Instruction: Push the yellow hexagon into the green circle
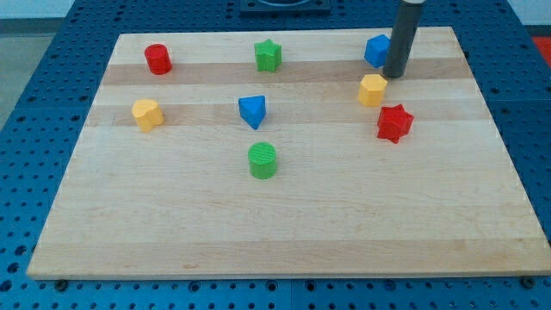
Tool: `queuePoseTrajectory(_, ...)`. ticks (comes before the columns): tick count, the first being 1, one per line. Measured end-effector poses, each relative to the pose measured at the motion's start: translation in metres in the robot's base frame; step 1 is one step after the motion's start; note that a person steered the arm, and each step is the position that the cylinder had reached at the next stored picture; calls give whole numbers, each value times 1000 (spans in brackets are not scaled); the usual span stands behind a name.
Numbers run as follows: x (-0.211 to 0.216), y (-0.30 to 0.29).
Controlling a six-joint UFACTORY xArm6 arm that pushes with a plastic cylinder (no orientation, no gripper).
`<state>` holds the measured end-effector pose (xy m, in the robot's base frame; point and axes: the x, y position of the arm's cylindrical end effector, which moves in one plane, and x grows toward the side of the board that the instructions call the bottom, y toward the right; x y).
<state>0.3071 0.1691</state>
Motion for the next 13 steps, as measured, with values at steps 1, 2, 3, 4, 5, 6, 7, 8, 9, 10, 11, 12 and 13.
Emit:
queuePoseTrajectory(1,17,-52)
queuePoseTrajectory(2,44,-73)
queuePoseTrajectory(3,50,-79)
queuePoseTrajectory(4,49,-79)
queuePoseTrajectory(5,49,-79)
queuePoseTrajectory(6,28,-54)
queuePoseTrajectory(7,27,-7)
queuePoseTrajectory(8,57,-84)
queuePoseTrajectory(9,66,-156)
queuePoseTrajectory(10,40,-104)
queuePoseTrajectory(11,63,-38)
queuePoseTrajectory(12,108,-38)
queuePoseTrajectory(13,115,-85)
